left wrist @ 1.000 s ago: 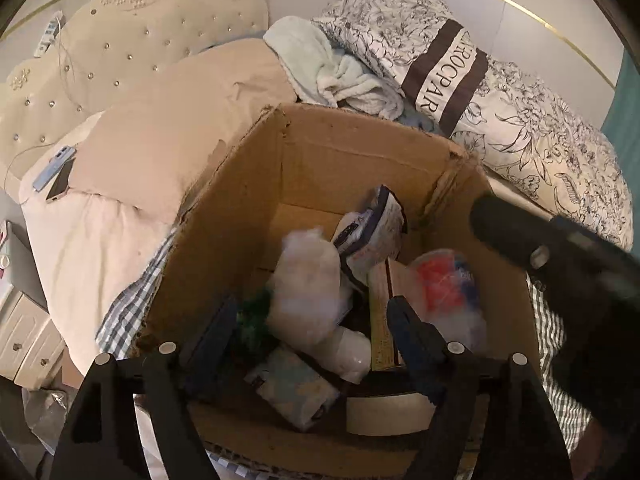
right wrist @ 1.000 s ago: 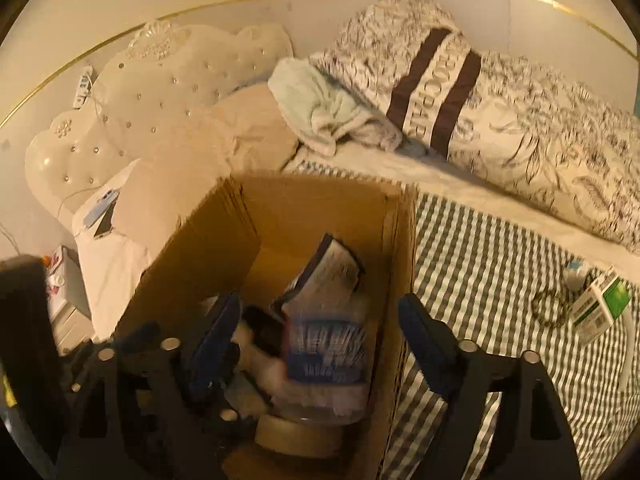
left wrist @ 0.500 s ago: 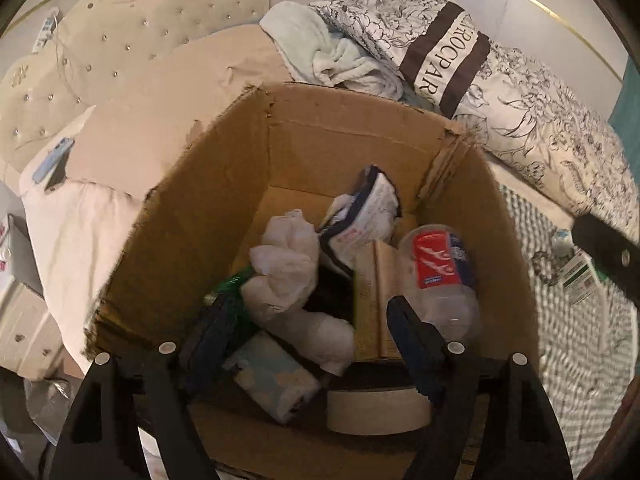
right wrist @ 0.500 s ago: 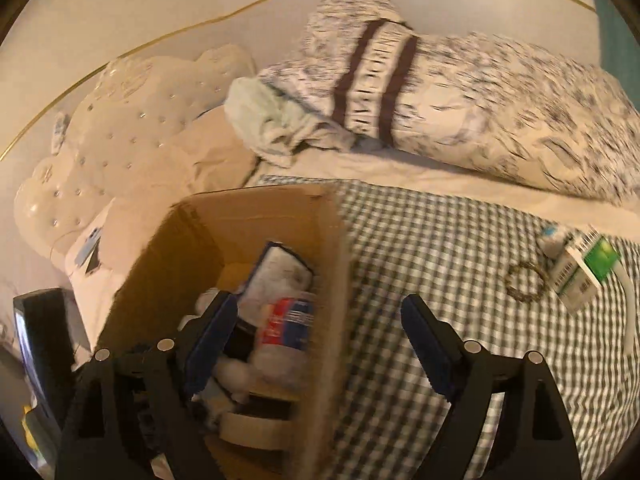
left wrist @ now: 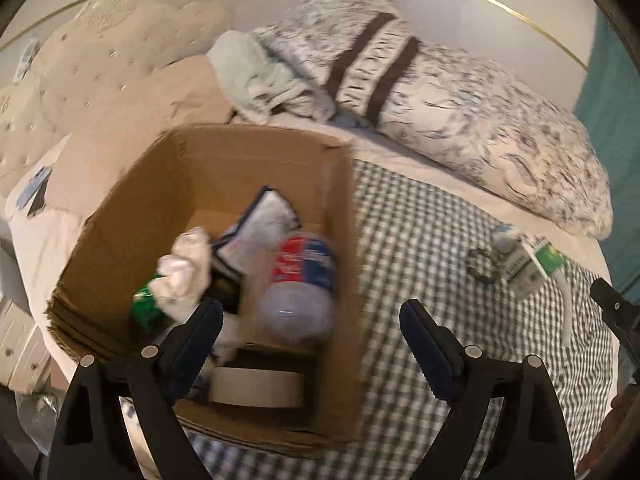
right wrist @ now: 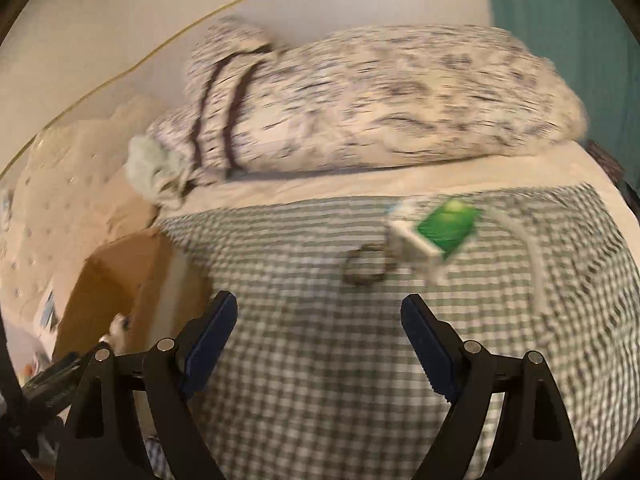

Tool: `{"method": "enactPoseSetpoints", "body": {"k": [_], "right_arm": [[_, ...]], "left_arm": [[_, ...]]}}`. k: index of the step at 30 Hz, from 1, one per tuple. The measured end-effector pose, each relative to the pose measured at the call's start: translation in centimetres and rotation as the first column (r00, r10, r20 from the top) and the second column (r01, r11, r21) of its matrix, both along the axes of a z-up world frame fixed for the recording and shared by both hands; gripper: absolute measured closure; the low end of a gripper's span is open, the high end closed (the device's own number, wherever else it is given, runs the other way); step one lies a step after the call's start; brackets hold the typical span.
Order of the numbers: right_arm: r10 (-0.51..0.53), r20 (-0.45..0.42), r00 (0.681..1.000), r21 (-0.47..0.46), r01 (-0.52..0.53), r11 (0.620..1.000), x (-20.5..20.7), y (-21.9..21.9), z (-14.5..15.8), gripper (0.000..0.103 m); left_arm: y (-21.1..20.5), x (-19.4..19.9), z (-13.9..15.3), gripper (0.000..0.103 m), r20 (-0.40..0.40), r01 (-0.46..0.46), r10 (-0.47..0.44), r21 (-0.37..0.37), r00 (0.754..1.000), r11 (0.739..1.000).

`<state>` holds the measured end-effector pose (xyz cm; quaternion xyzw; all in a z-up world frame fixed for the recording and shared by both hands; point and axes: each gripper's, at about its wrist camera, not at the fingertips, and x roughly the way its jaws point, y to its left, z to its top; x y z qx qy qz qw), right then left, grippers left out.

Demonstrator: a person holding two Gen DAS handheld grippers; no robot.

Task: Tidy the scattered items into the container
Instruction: 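Move both grippers back toward the bead bracelet and grey tube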

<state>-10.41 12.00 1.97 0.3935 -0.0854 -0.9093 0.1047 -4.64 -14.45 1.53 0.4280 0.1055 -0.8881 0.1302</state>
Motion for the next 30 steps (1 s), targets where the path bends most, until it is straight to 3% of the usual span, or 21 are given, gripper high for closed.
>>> {"method": "enactPoseSetpoints", "body": {"k": [5,15,30], "right_arm": [[-0.092,0.033,0.995,-0.010,0.093,0.996,0.6,5.8,-1.4,0.019],[-0.158,0.082,0.984,-0.003,0.158,0.987,0.6,11.6,-5.0,0.019],[-0.258,0.156,0.954,0.037,0.255,0.966,-3.1,15.7,-9.0,0.019]], "left_arm": [[4.9,-1.4,-0.2,0.010,-0.001,0.076,-0.076,-0.013,0.997,0.997],[13.2,-5.0,-3.9,0.010,0.080,0.216,-0.211,-0.052,0.974,0.975],[16.6,-10.7,-8.0,0.010,0.134,0.309,-0.302,-0.038,0.944,0.950]]}}
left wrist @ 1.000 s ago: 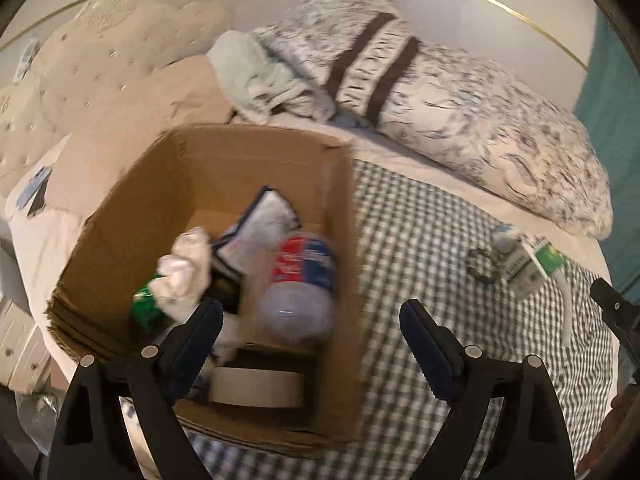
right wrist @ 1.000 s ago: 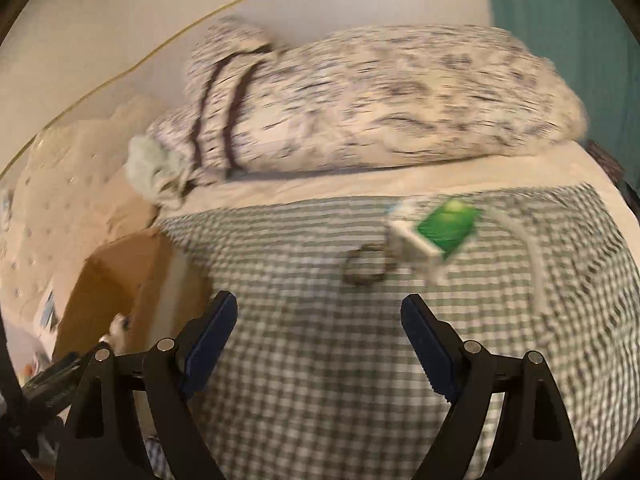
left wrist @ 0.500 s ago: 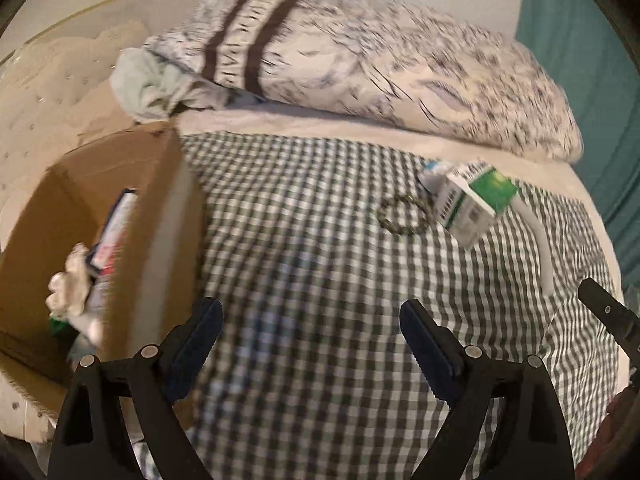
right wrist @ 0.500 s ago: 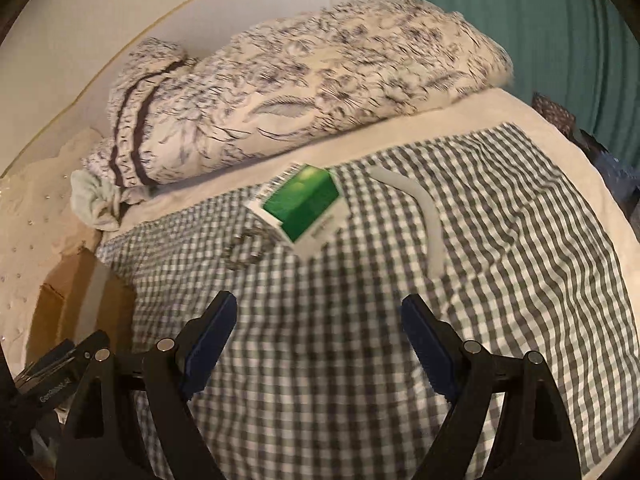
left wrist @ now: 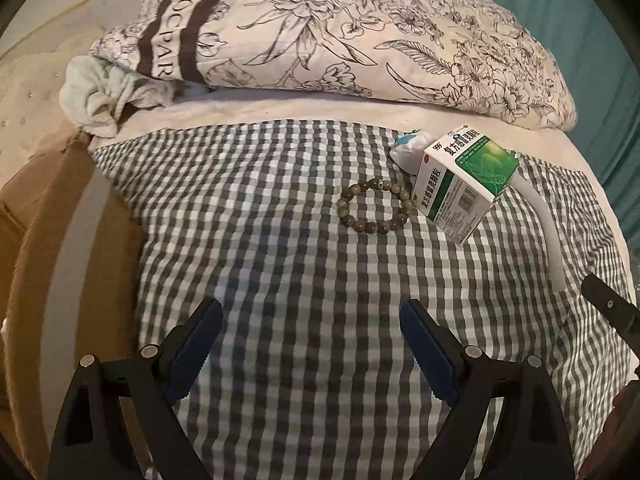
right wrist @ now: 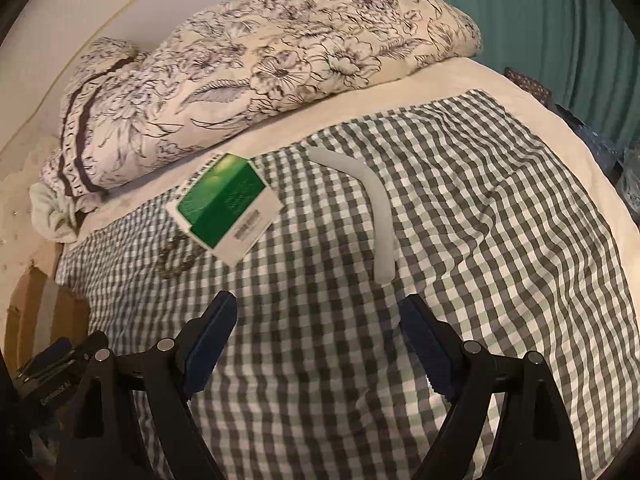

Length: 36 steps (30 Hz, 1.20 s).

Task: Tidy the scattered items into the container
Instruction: 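Move both grippers back toward the bead bracelet and grey tube, then grasp the bead bracelet with the left gripper while the right grasps the grey tube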

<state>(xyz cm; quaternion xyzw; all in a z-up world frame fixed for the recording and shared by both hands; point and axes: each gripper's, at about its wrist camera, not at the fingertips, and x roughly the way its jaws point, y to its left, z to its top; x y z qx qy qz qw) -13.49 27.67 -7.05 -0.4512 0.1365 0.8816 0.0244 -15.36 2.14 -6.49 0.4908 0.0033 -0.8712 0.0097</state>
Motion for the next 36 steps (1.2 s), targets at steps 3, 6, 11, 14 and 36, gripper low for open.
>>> {"method": "enactPoseSetpoints", "body": {"k": [3,6,11,14,36], "right_arm": [[-0.016,0.011,1.000,0.021,0.015,1.000,-0.8,0.4,-0.7,0.019],[-0.035,0.024,0.999,0.033,0.034,0.999,-1.7,1.1,-1.4,0.019],[-0.062,0.038,0.997,0.067,0.059,0.996,-3.0,2.1,-2.3,0.019],[-0.089,0.040,0.995,0.119,0.084,0.989,-3.7,2.7,-2.7,0.019],[-0.139,0.081,0.987,0.281,0.111,0.953,-11.2,2.6,-8.1,0.020]], "left_arm": [[0.5,-1.2,-0.7,0.010,0.003,0.016,-0.017,0.011,1.000,1.000],[1.0,-2.5,-1.7,0.010,0.014,0.036,-0.036,0.023,0.999,0.999],[2.2,-4.7,-3.4,0.010,0.030,0.069,-0.070,0.039,0.997,0.997],[3.0,-6.1,-4.6,0.010,0.041,0.090,-0.091,0.041,0.995,0.995],[4.2,-12.5,-9.2,0.000,0.013,0.187,-0.188,0.058,0.982,0.981]]}}
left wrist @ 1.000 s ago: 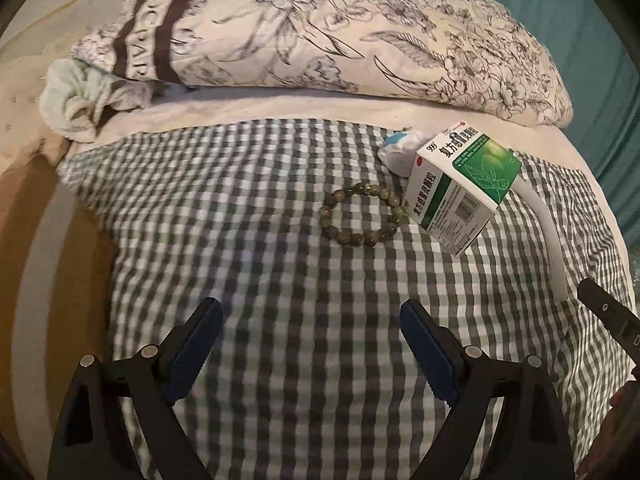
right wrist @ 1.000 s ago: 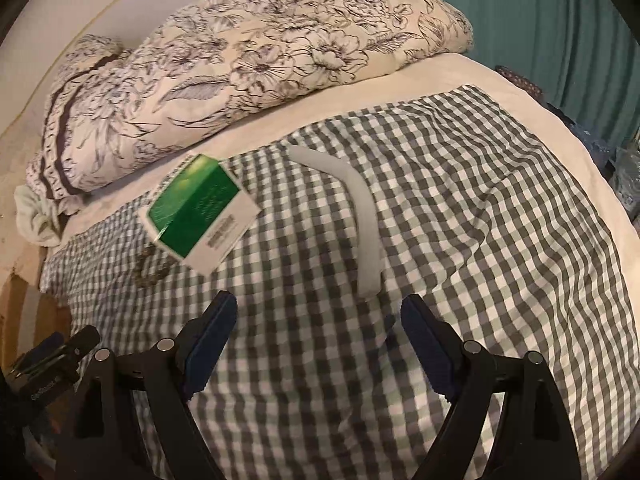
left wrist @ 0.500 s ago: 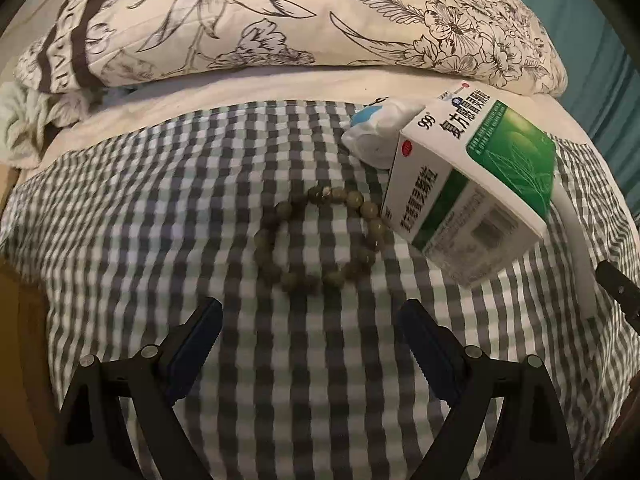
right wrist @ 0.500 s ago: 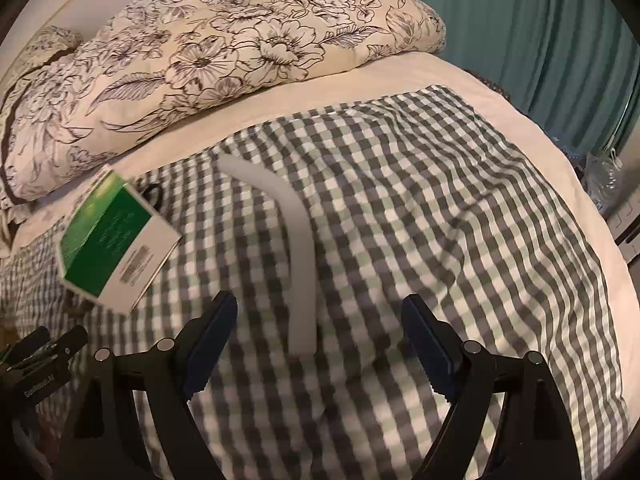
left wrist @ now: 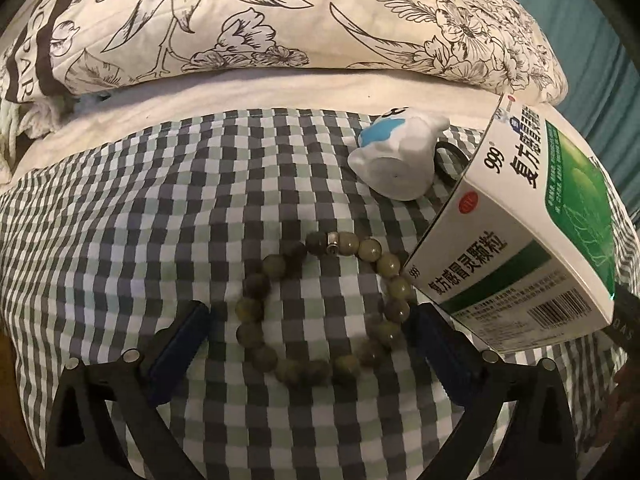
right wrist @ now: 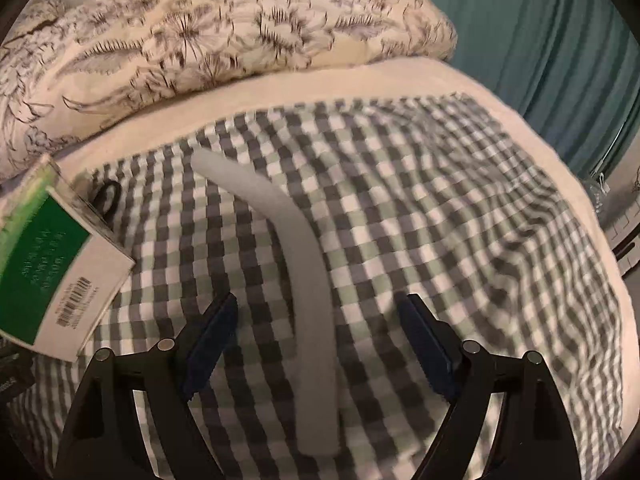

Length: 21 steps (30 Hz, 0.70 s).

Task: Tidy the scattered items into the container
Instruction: 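Grasp the bead bracelet with the left gripper while the right grasps the grey tube, then carry the bracelet and grey tube into the cardboard box and open both grippers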

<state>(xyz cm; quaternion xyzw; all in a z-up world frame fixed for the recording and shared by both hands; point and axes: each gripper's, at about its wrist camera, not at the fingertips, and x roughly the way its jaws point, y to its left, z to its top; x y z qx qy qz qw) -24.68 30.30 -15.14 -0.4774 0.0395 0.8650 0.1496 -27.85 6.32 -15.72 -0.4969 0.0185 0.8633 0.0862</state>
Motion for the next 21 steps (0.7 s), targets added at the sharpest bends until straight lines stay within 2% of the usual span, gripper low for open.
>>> {"method": "enactPoseSetpoints", "body": {"k": [3,4,5,6,7,8,10,11,13,15,17,21], "right_arm": [[-0.004,-0.012,1.000,0.000,0.004,1.000,-0.1,0.0,-0.2,0.021],[-0.001,-0.015,1.000,0.002,0.001,1.000,-0.1,0.0,-0.2,0.023],[0.007,-0.020,1.000,0.005,-0.006,1.000,0.0,-0.1,-0.2,0.030],[0.017,-0.025,1.000,0.008,-0.017,1.000,0.1,-0.3,-0.1,0.042],[0.035,-0.032,0.999,0.008,-0.034,0.999,0.2,-0.6,0.1,0.050],[0.052,-0.035,0.998,0.010,-0.052,0.999,0.3,-1.0,0.2,0.065],[0.069,-0.030,0.997,0.013,-0.069,0.998,0.2,-1.3,0.3,0.079],[0.071,-0.029,0.997,0.006,-0.071,0.997,0.3,-1.4,0.6,0.091],[0.075,-0.034,0.997,-0.021,-0.075,0.997,0.6,-1.2,1.2,0.094],[0.084,-0.042,0.996,-0.042,-0.086,0.995,1.2,-1.2,1.8,0.095],[0.093,-0.052,0.994,-0.056,-0.096,0.994,1.9,-1.2,2.6,0.095],[0.104,-0.066,0.992,-0.079,-0.109,0.991,3.9,-1.5,4.0,0.095]], "left_arm": [[-0.1,0.0,-0.1,0.003,-0.013,0.007,-0.007,-0.003,1.000,1.000],[-0.1,0.1,0.0,0.009,-0.019,0.008,-0.008,-0.002,1.000,1.000],[0.0,0.2,0.1,0.023,-0.027,0.012,-0.012,-0.001,1.000,1.000],[0.1,0.5,0.4,0.034,-0.043,0.019,-0.019,0.001,0.999,1.000],[0.1,0.7,0.6,0.058,-0.050,0.030,-0.030,-0.002,0.998,1.000],[0.3,1.0,0.9,0.076,-0.053,0.047,-0.047,-0.008,0.997,0.999],[0.8,1.4,1.3,0.081,-0.049,0.074,-0.075,-0.036,0.996,0.997],[0.8,1.5,1.5,0.084,-0.047,0.081,-0.083,-0.043,0.995,0.996],[0.6,1.9,1.9,0.092,-0.039,0.081,-0.082,-0.037,0.996,0.996],[0.0,2.5,2.4,0.092,-0.027,0.066,-0.067,-0.028,0.997,0.997],[-0.6,3.2,2.6,0.092,0.016,0.027,-0.027,-0.055,1.000,0.998],[-2.0,5.8,3.9,0.092,0.040,-0.027,0.027,-0.017,0.999,1.000]]}}
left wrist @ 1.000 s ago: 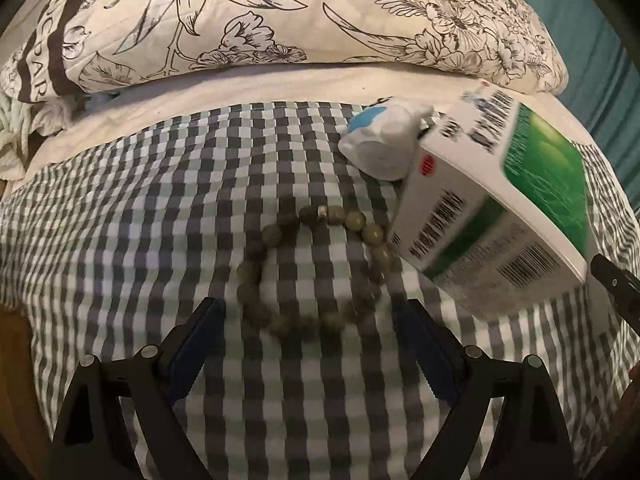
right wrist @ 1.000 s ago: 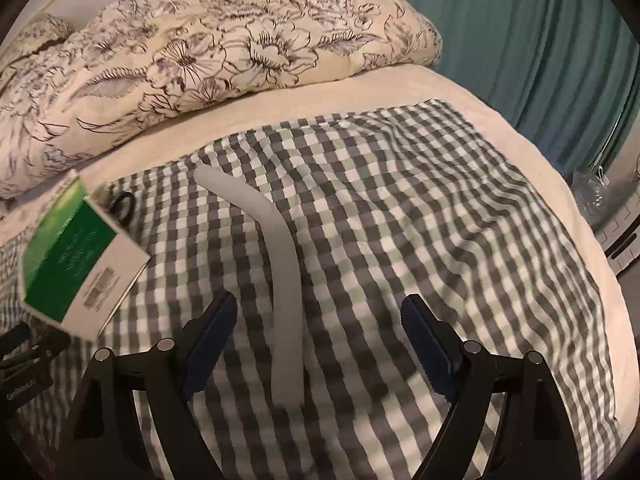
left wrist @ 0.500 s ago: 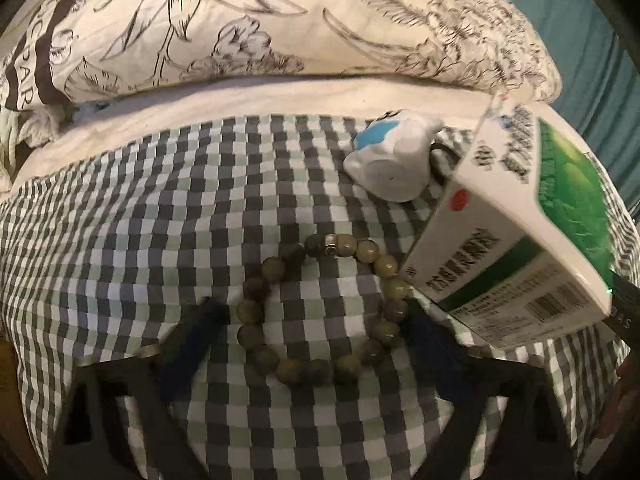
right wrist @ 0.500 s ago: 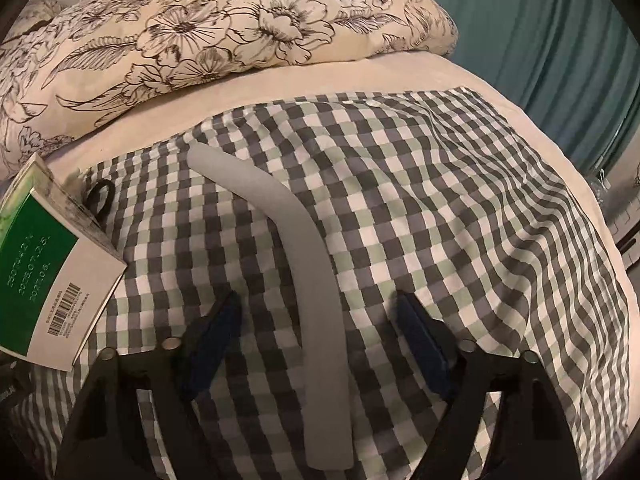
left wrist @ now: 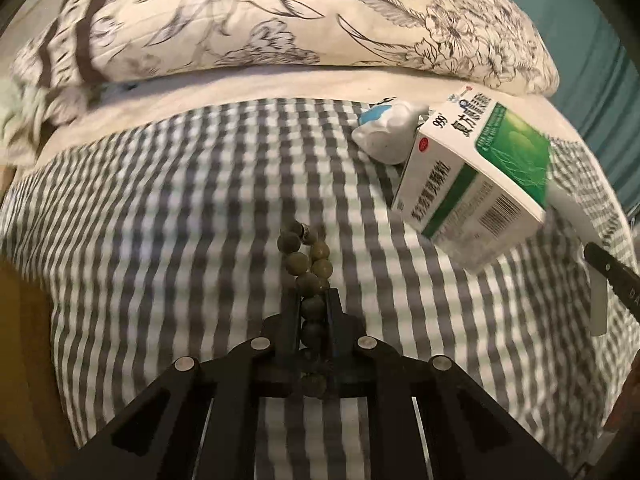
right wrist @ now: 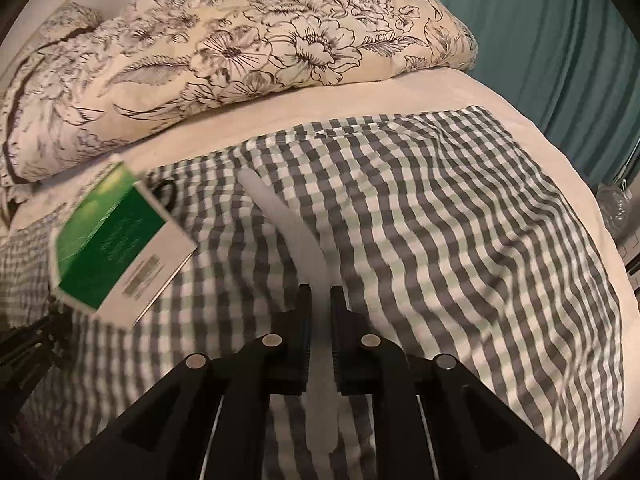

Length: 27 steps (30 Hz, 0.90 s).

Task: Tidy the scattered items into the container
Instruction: 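Carry the bracelet and grey tube into the cardboard box and open both grippers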

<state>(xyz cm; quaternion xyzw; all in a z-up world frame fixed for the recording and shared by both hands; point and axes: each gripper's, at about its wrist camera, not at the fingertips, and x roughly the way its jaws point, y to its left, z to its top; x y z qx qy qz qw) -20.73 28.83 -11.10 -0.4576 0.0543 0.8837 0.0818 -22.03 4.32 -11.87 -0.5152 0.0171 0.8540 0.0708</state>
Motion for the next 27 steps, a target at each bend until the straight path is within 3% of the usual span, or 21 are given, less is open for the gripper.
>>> {"method": "enactPoseSetpoints", "body": {"k": [13,27], "right_arm": [[0.072,-0.092,0.993,-0.019,-0.074,0.997,7.5,-1.7,6.0,0.095],[0.275,-0.211,0.938,-0.091,-0.299,0.950,13.8,-9.9,12.9,0.095]], "left_arm": [[-2.9,7.8,6.2,0.092,-0.092,-0.043,0.042,-0.010,0.995,0.999],[-6.0,14.8,12.9,0.092,-0.210,-0.097,0.099,0.018,0.973,0.995]]}}
